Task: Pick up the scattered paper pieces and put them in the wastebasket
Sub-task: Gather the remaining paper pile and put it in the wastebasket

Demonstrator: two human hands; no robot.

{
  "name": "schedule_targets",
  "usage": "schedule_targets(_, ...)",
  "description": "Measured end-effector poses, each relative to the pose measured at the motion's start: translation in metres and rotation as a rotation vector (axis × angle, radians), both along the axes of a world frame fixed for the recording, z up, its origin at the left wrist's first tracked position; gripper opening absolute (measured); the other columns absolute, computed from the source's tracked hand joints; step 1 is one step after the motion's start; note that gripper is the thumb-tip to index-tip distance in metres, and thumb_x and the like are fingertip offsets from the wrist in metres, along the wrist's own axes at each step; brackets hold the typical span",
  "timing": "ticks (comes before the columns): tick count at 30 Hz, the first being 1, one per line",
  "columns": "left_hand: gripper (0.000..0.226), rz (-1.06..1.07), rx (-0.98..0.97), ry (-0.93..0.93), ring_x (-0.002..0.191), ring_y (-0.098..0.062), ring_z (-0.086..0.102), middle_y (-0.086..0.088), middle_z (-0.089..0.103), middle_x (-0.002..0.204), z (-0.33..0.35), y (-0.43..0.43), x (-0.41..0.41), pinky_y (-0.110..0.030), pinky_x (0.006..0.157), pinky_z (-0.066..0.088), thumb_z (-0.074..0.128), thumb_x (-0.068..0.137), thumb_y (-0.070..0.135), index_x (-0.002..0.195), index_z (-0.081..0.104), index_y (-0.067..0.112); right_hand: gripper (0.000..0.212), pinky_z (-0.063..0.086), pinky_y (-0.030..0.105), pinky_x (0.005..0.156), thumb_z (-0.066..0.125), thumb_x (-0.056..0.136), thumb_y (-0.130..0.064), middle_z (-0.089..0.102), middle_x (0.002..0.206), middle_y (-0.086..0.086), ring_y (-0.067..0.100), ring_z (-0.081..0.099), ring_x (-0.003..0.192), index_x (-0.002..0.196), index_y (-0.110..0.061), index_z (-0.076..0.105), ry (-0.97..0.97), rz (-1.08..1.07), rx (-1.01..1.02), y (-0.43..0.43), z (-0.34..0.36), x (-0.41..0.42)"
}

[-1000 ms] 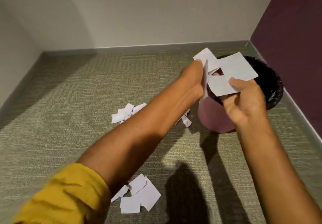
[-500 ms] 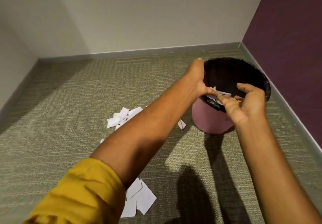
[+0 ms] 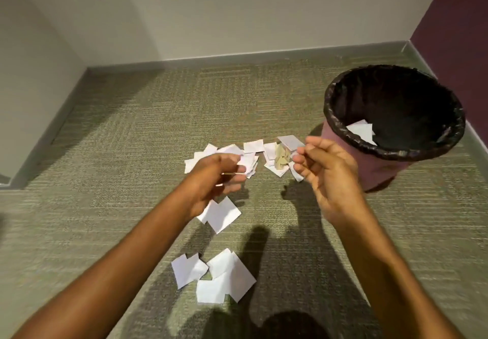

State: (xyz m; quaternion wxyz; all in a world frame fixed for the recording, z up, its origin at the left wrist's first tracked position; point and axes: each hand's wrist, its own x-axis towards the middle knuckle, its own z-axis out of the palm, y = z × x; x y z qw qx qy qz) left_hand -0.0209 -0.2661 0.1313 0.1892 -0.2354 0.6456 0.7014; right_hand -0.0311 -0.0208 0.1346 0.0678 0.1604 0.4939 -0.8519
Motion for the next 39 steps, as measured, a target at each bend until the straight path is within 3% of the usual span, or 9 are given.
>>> schedule_targets(4, 0.013, -0.050, -0.396, -0.036, 0.103, -0.029, 0.076, -0.007, 0.081, 0.108, -0.074, -0.055, 0.075, -0.048, 0.089, 0.061, 0.075, 0.098, 0.022, 0.111, 0.072, 0.021, 0.021, 0.057, 0.028, 0.066, 0.069, 0.099, 0.002, 0.071, 0.094, 0.016, 0.024, 0.067, 0.081, 0.120, -0.001, 0.066, -0.095, 0.223, 0.150, -0.040, -0.060, 0.023)
schedule_targets(8, 0.053, -0.267, -0.767, 0.010, 0.095, -0.020, 0.071, 0.005, 0.074, 0.102, -0.139, -0.096, 0.141, -0.042, 0.083, 0.060, 0.082, 0.067, 0.064, 0.113, 0.074, 0.039, 0.021, 0.060, 0.030, 0.068, 0.075, 0.096, -0.005, 0.078, 0.099, 0.011, 0.023, 0.073, 0.083, 0.116, -0.008, 0.070, -0.138, 0.441, 0.417, -0.073, -0.104, 0.052)
schedule_targets(11, 0.093, -0.434, -0.989, -0.005, 0.114, -0.022, 0.057, 0.004, 0.061, 0.119, -0.171, -0.103, 0.175, -0.042, 0.089, 0.055, 0.072, 0.059, 0.082, 0.141, 0.064, 0.039, 0.023, 0.051, 0.012, 0.061, 0.078, 0.093, -0.003, 0.076, 0.095, 0.004, 0.007, 0.069, 0.072, 0.114, -0.006, 0.072, -0.107, 0.625, 0.626, -0.091, -0.127, 0.070)
schedule_targets(16, 0.078, -0.467, -1.237, -0.052, 0.143, -0.030, 0.042, -0.003, 0.041, 0.158, -0.180, -0.083, 0.196, -0.053, 0.093, 0.059, 0.082, 0.074, 0.069, 0.145, 0.057, 0.047, 0.045, 0.055, 0.025, 0.084, 0.090, 0.083, -0.023, 0.065, 0.112, -0.011, 0.011, 0.067, 0.101, 0.125, -0.023, 0.073, 0.104, 0.940, 1.027, -0.114, -0.175, 0.095)
schedule_targets(20, 0.056, -0.406, -1.255, 0.023, 0.128, -0.033, 0.052, -0.005, 0.054, 0.140, -0.186, -0.083, 0.197, -0.046, 0.083, 0.060, 0.083, 0.082, 0.052, 0.134, 0.065, 0.043, 0.058, 0.045, 0.037, 0.102, 0.087, 0.084, -0.037, 0.060, 0.136, -0.007, 0.020, 0.049, 0.125, 0.137, -0.029, 0.065, 0.422, 1.023, 1.272, -0.124, -0.194, 0.113)
schedule_targets(27, 0.019, -0.316, -1.187, 0.246, 0.092, -0.025, 0.058, 0.001, 0.059, 0.096, -0.198, -0.103, 0.195, -0.034, 0.071, 0.045, 0.074, 0.091, 0.012, 0.106, 0.075, 0.024, 0.045, 0.052, 0.041, 0.085, 0.087, 0.080, -0.044, 0.054, 0.122, -0.005, 0.022, 0.050, 0.111, 0.113, -0.028, 0.060, 0.656, 1.005, 1.518, -0.136, -0.211, 0.122)
schedule_targets(29, 0.009, -0.292, -1.173, 0.262, 0.086, -0.024, 0.059, 0.002, 0.059, 0.090, -0.197, -0.109, 0.192, -0.035, 0.068, 0.045, 0.065, 0.096, 0.021, 0.098, 0.074, 0.021, 0.038, 0.052, 0.040, 0.083, 0.087, 0.081, -0.039, 0.054, 0.117, -0.006, 0.020, 0.050, 0.107, 0.103, -0.028, 0.058, 0.652, 0.976, 1.495, -0.137, -0.213, 0.121)
schedule_targets(34, 0.029, -0.153, -1.108, 0.279, 0.076, -0.016, 0.051, 0.003, 0.057, 0.084, -0.189, -0.113, 0.187, -0.038, 0.063, 0.045, 0.049, 0.104, 0.038, 0.089, 0.060, 0.016, 0.037, 0.047, 0.038, 0.071, 0.088, 0.080, -0.017, 0.058, 0.090, -0.011, 0.017, 0.054, 0.086, 0.081, -0.029, 0.052, 0.474, 0.775, 1.265, -0.131, -0.214, 0.109)
schedule_targets(39, 0.020, -0.183, -1.039, 0.054, 0.079, -0.018, 0.054, 0.001, 0.055, 0.089, -0.183, -0.116, 0.194, -0.036, 0.064, 0.039, 0.056, 0.105, 0.030, 0.092, 0.042, 0.024, 0.040, 0.049, 0.032, 0.078, 0.086, 0.083, -0.014, 0.073, 0.109, -0.003, 0.018, 0.066, 0.097, 0.114, -0.027, 0.065, 0.195, 0.871, 1.074, -0.108, -0.198, 0.109)
